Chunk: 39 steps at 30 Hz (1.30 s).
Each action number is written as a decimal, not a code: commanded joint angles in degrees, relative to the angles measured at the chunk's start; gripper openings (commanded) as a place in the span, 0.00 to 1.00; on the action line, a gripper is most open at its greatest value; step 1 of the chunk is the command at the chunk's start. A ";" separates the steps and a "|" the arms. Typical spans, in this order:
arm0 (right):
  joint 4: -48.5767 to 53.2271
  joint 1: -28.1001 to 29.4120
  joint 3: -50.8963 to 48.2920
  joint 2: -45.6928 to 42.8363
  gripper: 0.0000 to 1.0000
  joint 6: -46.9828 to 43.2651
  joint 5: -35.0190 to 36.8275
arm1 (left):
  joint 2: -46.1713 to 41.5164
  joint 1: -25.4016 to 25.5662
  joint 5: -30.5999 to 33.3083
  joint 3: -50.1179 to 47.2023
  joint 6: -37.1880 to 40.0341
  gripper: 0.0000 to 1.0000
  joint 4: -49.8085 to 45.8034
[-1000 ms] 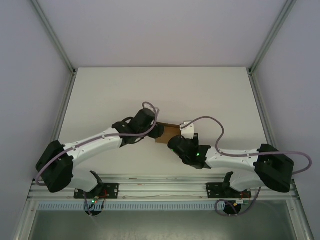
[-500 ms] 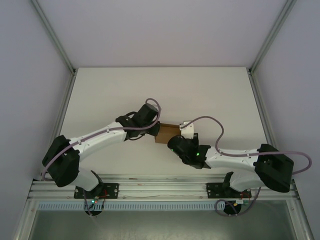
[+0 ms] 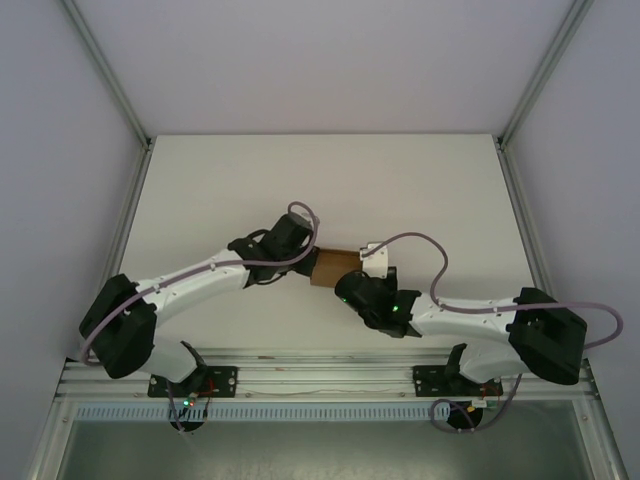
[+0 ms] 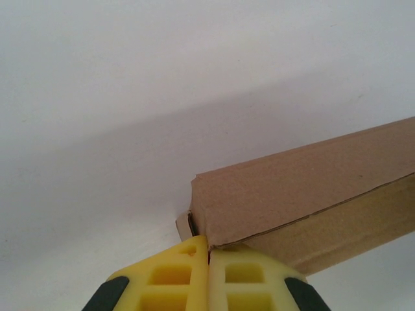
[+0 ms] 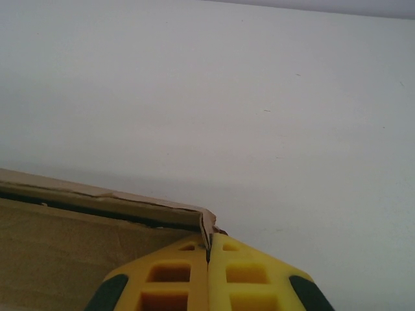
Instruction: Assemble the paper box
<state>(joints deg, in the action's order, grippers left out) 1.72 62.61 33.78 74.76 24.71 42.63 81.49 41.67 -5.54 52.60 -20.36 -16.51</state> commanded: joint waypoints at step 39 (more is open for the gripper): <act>-4.35 -17.15 -5.75 -6.12 0.55 6.76 -27.74 | -0.42 1.30 -0.08 -3.02 -0.45 0.13 -1.00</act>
<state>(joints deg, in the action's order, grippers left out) -2.39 45.58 31.22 67.99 28.03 17.28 80.38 42.39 -5.17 49.01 -22.13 -11.51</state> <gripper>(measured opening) 0.554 0.121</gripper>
